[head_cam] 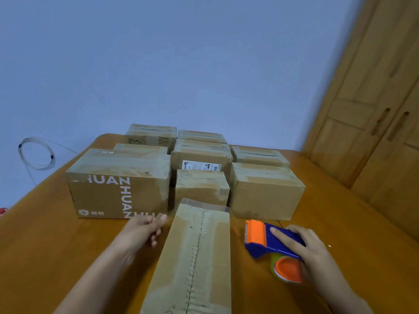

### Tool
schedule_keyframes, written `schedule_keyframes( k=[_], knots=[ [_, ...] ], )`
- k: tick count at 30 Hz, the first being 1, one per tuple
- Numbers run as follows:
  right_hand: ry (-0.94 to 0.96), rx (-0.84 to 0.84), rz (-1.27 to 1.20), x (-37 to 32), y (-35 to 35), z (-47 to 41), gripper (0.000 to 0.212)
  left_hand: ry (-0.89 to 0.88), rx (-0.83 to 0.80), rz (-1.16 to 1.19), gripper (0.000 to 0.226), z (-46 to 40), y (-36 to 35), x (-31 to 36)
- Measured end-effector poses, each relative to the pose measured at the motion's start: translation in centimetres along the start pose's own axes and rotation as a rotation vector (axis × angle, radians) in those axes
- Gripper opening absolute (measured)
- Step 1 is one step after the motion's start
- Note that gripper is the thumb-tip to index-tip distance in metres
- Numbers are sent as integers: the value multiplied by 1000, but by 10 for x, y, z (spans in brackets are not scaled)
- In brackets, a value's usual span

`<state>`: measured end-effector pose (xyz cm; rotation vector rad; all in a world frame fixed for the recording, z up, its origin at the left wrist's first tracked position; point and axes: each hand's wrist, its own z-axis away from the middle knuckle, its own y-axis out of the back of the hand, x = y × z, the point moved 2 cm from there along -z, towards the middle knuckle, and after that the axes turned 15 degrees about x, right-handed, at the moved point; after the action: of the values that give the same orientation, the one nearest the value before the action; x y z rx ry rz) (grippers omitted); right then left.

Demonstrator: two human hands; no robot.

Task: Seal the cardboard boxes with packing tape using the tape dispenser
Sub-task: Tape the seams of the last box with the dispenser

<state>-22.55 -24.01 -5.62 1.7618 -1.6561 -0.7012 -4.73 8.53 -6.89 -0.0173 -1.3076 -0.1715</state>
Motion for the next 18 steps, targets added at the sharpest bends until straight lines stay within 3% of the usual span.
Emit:
schedule_keyframes(
  k=[3,6,10,14,18],
  knots=[
    [34,-43,57,-9,-12,-4,144,7,-10,6,38,6,-19,-11],
    [84,-40,102,-16,-21,-13,145,-147,82,-72,31,8,-23,-9],
    [105,-79,160,-21,-20,-19,126,-281,138,-180,28,9,-19,-6],
    [84,-70,166,-25,-16,-20,113,-288,130,-354,27,13,-19,-6],
    [38,-64,134,-25,-14,-18,131,-197,39,-523,30,16,-19,-4]
  ],
)
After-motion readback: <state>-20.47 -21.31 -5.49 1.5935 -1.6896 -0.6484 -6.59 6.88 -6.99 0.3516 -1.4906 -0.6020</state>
